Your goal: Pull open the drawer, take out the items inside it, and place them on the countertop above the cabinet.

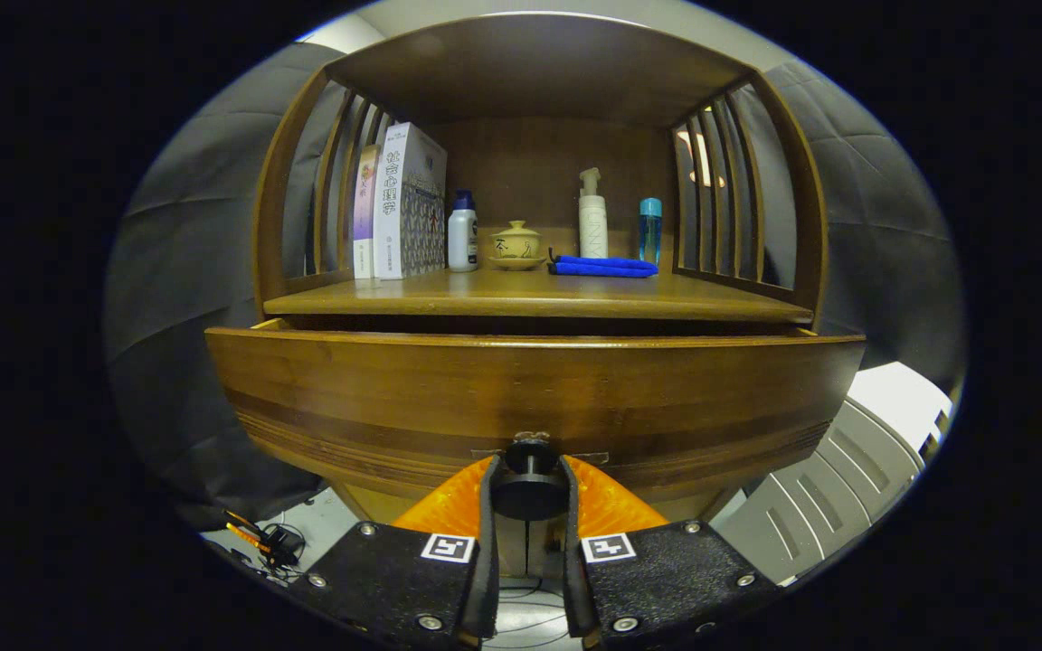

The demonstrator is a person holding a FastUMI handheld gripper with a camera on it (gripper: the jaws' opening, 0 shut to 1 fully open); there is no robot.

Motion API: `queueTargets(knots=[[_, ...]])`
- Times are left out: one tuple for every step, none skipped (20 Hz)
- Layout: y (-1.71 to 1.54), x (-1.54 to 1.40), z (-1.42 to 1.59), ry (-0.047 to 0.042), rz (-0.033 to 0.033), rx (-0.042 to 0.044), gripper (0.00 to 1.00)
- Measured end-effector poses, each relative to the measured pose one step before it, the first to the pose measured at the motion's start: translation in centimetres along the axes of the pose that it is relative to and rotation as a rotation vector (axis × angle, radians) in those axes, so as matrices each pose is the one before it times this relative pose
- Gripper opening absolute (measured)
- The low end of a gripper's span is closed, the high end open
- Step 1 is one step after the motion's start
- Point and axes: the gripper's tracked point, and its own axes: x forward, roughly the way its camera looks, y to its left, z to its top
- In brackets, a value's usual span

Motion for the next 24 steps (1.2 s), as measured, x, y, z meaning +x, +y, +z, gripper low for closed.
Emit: queueTargets(knots=[[0.045,-1.057,-0.409,0.00170,0.00389,0.01238,0.29],[0.011,-0.980,-0.287,-0.00075,0.00436,-0.00490,0.29],[0.021,-0.841,-0.279,0.00450,0.00147,-0.00850,0.29],[-0.003,-0.776,-0.388,0.00923,-0.00059,-0.00472,0.29],[0.056,-0.715,-0.496,0.01020,-0.00288,0.00180,0.29],[0.007,-0.725,-0.517,0.00985,-0.00382,0.00319,0.29],[0.050,-0.721,-0.505,0.00595,0.00211,0.00573,0.29],[0.044,-0.298,0.013,-0.00181,-0.00039,0.01108,0.29],[0.311,-0.885,-0.476,0.00439,0.00367,0.00798,0.29],[0.216,-0.504,-0.311,0.00559,0.00398,0.00323,0.29],[0.119,-0.524,-0.298,0.00661,-0.00272,0.00037,0.29],[0.086,-0.454,-0.182,0.00822,-0.00434,-0.00498,0.29],[0.029,-0.389,-0.349,0.00497,-0.00496,-0.00137,0.29],[-0.057,-0.509,-0.159,0.00166,-0.00450,0.00661,0.29],[0.019,-0.572,-0.487,0.00595,-0.00187,0.00788,0.29],[0.048,-0.476,-0.308,0.00617,-0.00027,0.00729,0.29],[0.115,-0.530,-0.380,0.00852,0.00027,0.00307,0.29],[0.082,-0.437,-0.221,0.00709,-0.00154,0.00201,0.29],[0.115,-0.267,-0.193,0.00276,-0.00151,0.00086,0.29],[0.109,-0.231,-0.145,0.00153,-0.00039,-0.00081,0.29],[0.154,-0.085,-0.152,0.00303,0.00166,-0.00171,0.29],[0.060,-0.003,0.051,0.00569,0.00301,0.00046,0.29],[0.032,0.083,-0.089,0.01325,0.00361,0.00973,0.30],[0.164,-0.282,-0.072,0.01162,0.01266,0.00829,0.38]])
